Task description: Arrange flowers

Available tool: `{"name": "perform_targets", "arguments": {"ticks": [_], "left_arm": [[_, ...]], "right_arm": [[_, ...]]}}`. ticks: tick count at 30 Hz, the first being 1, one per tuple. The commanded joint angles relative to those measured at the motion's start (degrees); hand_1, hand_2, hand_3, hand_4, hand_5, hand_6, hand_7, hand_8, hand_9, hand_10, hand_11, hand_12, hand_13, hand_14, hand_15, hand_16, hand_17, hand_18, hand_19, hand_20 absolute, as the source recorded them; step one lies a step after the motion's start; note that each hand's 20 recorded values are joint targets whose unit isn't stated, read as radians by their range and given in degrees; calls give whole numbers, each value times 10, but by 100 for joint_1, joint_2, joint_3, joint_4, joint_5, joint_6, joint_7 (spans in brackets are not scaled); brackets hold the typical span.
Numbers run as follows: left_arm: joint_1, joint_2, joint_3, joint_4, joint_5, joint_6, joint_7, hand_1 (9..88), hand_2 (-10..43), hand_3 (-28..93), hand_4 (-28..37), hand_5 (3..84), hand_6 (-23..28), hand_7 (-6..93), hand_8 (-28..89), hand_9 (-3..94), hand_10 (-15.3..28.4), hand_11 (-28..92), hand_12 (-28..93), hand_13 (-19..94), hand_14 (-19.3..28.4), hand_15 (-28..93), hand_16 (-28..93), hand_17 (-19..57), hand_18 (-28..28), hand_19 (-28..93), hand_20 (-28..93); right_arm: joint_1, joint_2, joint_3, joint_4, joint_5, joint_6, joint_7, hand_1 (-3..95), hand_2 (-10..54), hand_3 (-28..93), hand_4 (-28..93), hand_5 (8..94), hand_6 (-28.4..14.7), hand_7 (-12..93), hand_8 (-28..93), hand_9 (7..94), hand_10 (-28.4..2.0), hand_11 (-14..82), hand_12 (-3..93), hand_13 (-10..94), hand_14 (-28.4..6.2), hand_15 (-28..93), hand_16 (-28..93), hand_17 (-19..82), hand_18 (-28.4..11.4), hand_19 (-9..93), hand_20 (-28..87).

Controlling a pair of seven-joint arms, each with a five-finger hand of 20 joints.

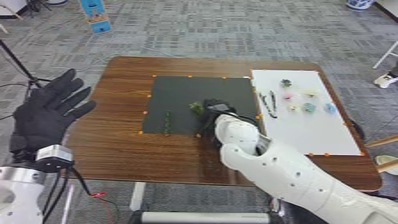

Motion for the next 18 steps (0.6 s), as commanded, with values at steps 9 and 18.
{"name": "perform_targets", "arguments": {"ticks": [9, 18], "left_arm": [[-53, 25, 23, 26, -12, -84, -100, 205, -95, 698, -283, 288, 24, 168, -88, 255, 111, 157, 154, 217, 140, 158, 33, -76, 261, 437, 9], [-16, 17, -5, 10, -9, -75, -80, 205, -95, 699, -283, 287, 25, 167, -87, 255, 110, 159, 155, 217, 140, 160, 33, -76, 262, 439, 9]], "right_arm": [[-678, -146, -47, -131, 426, -344, -147, 224, 40, 788, -147, 774, -16, 223, -71, 853, -84, 609, 524, 797, -77, 834, 536, 483, -236, 932, 712], [-583, -123, 14, -39, 321, -220, -132, 220, 36, 780, -155, 771, -18, 217, -70, 849, -86, 607, 522, 796, -76, 832, 531, 482, -234, 932, 708]]}}
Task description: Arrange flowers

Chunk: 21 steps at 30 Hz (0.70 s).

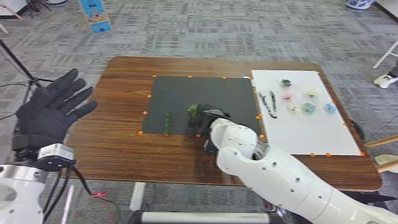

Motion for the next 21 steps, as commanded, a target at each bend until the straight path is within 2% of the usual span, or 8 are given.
{"name": "perform_targets", "arguments": {"ticks": [1, 12, 16, 21], "left_arm": [[50, -17, -29, -24, -9, -47, -18, 205, -95, 700, -283, 287, 25, 167, -87, 255, 110, 159, 155, 217, 140, 160, 33, -76, 261, 439, 8], [138, -51, -97, -67, 8, -80, -8, 206, -95, 698, -283, 287, 24, 167, -86, 255, 111, 158, 154, 216, 140, 159, 32, -77, 262, 438, 7], [168, -61, -124, -75, 13, -85, 14, 205, -95, 698, -283, 287, 24, 167, -87, 255, 111, 157, 155, 216, 140, 159, 32, -77, 262, 438, 7], [225, -75, -168, -107, 17, -62, 38, 204, -95, 699, -283, 287, 24, 167, -87, 255, 111, 158, 155, 217, 140, 159, 32, -77, 263, 438, 7]], "right_arm": [[-295, 1, -164, 178, 16, -108, -45, 218, 32, 773, -159, 770, -19, 217, -69, 849, -86, 606, 522, 796, -76, 832, 531, 482, -235, 932, 708], [-311, 71, 241, -302, -204, -205, 31, 138, 2, 706, -216, 772, -21, 205, -69, 851, -84, 604, 515, 802, -68, 825, 525, 489, -235, 932, 703], [-348, 183, 432, -675, -425, -371, 50, 111, -8, 692, -232, 775, -22, 200, -70, 854, -84, 601, 512, 809, -61, 816, 527, 497, -234, 932, 704], [-352, 373, 719, -1203, -313, -396, 82, 87, 2, 668, -240, 760, -35, 168, -67, 857, -87, 569, 507, 802, -71, 799, 536, 499, -234, 932, 701]]}}
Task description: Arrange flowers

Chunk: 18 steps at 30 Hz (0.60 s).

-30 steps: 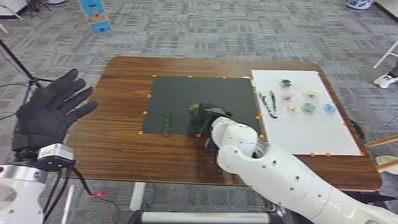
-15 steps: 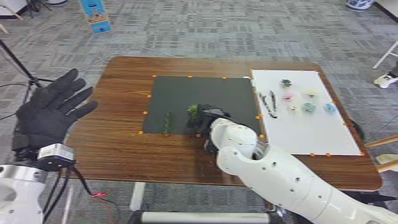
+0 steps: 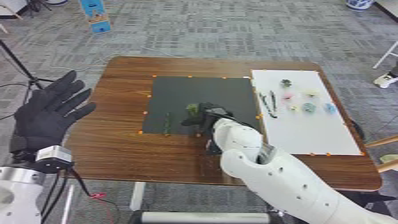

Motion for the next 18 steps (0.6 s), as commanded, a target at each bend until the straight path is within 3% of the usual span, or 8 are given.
{"name": "perform_targets", "arguments": {"ticks": [1, 7, 10, 11, 13, 15, 18], "left_arm": [[130, -68, -97, -92, 15, -40, 39, 204, -95, 699, -283, 287, 25, 167, -87, 255, 111, 158, 155, 217, 140, 159, 32, -77, 263, 438, 7], [176, -86, -114, -107, 15, -18, 53, 205, -95, 700, -283, 287, 24, 167, -87, 255, 110, 159, 155, 216, 141, 158, 32, -77, 263, 438, 7], [245, -108, -134, -137, 11, 27, 101, 206, -95, 698, -283, 287, 24, 167, -87, 255, 110, 159, 155, 216, 141, 159, 32, -77, 263, 438, 7], [247, -109, -132, -135, 13, 39, 102, 205, -95, 699, -283, 287, 24, 167, -87, 255, 110, 159, 155, 216, 141, 158, 32, -77, 263, 438, 7], [251, -119, -127, -133, 5, 31, 103, 206, -95, 697, -283, 288, 25, 167, -87, 255, 110, 159, 155, 216, 141, 158, 32, -78, 263, 439, 7], [215, -115, -107, -121, 11, 6, 81, 206, -95, 698, -283, 288, 25, 167, -87, 256, 111, 159, 154, 217, 142, 159, 32, -78, 263, 439, 7], [199, -107, -97, -123, 11, -3, 75, 206, -95, 698, -283, 288, 25, 167, -87, 255, 110, 159, 154, 217, 141, 160, 32, -78, 262, 438, 7]], "right_arm": [[-6, 314, 373, -744, 52, -16, 93, 84, 4, 661, -243, 760, -37, 162, -66, 858, -88, 563, 505, 802, -71, 797, 536, 498, -234, 932, 698], [25, 813, 710, -1207, 180, 307, -7, 81, 1, 662, -241, 758, -41, 154, -62, 857, -93, 550, 502, 797, -73, 790, 533, 493, -236, 932, 688], [-154, 1109, 810, -1285, 447, 780, -853, 105, 6, 671, -231, 752, -42, 158, -56, 844, -100, 552, 506, 778, -82, 794, 535, 456, -242, 932, 679], [-143, 1133, 679, -1252, 346, 999, -805, 137, 18, 686, -216, 728, -42, 171, -54, 806, -117, 559, 501, 733, -102, 804, 515, 408, -244, 932, 649], [-365, 1124, 895, -1052, 321, 808, -1685, 234, 45, 774, -164, 640, -39, 162, -58, 734, -142, 547, 477, 684, -104, 804, 490, 363, -244, 932, 612], [-483, 1089, 924, -1000, 718, 722, -1666, 299, 87, 840, -164, 498, -23, 121, -75, 712, -138, 532, 461, 689, -102, 812, 462, 359, -238, 932, 593], [-494, 1180, 794, -774, 654, 441, -2009, 312, 133, 888, -164, 392, -13, 96, -81, 737, -134, 524, 444, 708, -103, 821, 425, 372, -237, 932, 596]]}}
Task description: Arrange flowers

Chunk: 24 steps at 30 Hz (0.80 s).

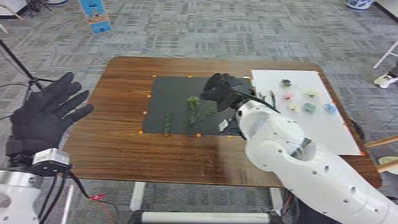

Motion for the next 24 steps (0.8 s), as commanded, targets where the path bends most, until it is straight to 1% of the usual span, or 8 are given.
{"name": "perform_targets", "arguments": {"ticks": [1, 3, 4, 6, 9, 12, 18, 24], "left_arm": [[19, -42, -4, -36, 13, -22, 18, 206, -95, 698, -283, 288, 25, 167, -88, 256, 110, 159, 154, 217, 141, 159, 32, -78, 262, 438, 7], [33, -34, -17, -44, 3, 9, 12, 206, -93, 697, -283, 288, 25, 167, -87, 255, 110, 159, 155, 217, 141, 159, 32, -78, 262, 438, 8], [35, -30, -13, -42, 10, 15, 29, 206, -93, 697, -283, 288, 25, 168, -87, 255, 110, 158, 154, 217, 141, 159, 32, -78, 262, 438, 8], [34, -25, -8, -41, 4, 15, 22, 205, -94, 698, -283, 288, 25, 167, -87, 255, 110, 159, 155, 217, 141, 158, 32, -78, 263, 439, 8], [46, -22, -17, -37, 3, 10, 8, 205, -94, 699, -283, 288, 25, 167, -87, 255, 110, 158, 154, 217, 141, 158, 32, -78, 263, 439, 8], [38, -13, -22, -31, 6, -2, 6, 205, -94, 699, -283, 288, 25, 166, -87, 255, 110, 159, 155, 217, 141, 158, 32, -78, 262, 439, 8], [74, -9, -26, -48, -2, 12, -1, 205, -94, 699, -283, 288, 25, 166, -87, 255, 111, 159, 155, 217, 141, 158, 33, -78, 262, 439, 8], [112, -11, -44, -67, 5, 14, 24, 206, -91, 698, -283, 288, 25, 166, -87, 256, 111, 159, 155, 217, 141, 158, 33, -78, 262, 439, 8]], "right_arm": [[-296, 173, -52, 452, 206, -689, -872, 312, 145, 891, -164, 366, -5, 103, -87, 741, -135, 532, 430, 712, -104, 822, 419, 374, -237, 932, 599], [-263, 202, -146, 556, 182, -981, -840, 310, 159, 897, -161, 344, 2, 111, -96, 748, -134, 538, 416, 719, -104, 825, 412, 379, -238, 932, 603], [-184, 266, -292, 611, 266, -957, -785, 306, 168, 900, -158, 342, 3, 111, -99, 753, -132, 544, 409, 724, -101, 826, 409, 383, -239, 932, 607], [-136, 278, -370, 749, 253, -1176, -813, 296, 187, 903, -147, 343, 5, 112, -101, 765, -131, 570, 381, 738, -98, 834, 402, 398, -241, 932, 628], [0, 282, -571, 966, 268, -1294, -796, 287, 201, 905, -133, 344, 5, 114, -104, 780, -130, 591, 355, 752, -93, 842, 400, 417, -244, 932, 644], [38, 249, -632, 1082, 256, -1303, -740, 280, 208, 910, -121, 322, 6, 117, -107, 788, -124, 604, 344, 765, -89, 849, 398, 433, -243, 932, 664], [115, 333, -753, 1026, 131, -1576, -788, 266, 215, 909, -116, 334, 3, 126, -111, 796, -122, 608, 339, 771, -88, 849, 399, 441, -243, 932, 673], [626, 801, -1387, 829, 16, -1689, -1108, 252, 209, 899, -123, 348, 1, 128, -113, 795, -124, 606, 340, 768, -90, 847, 402, 439, -245, 932, 675]]}}
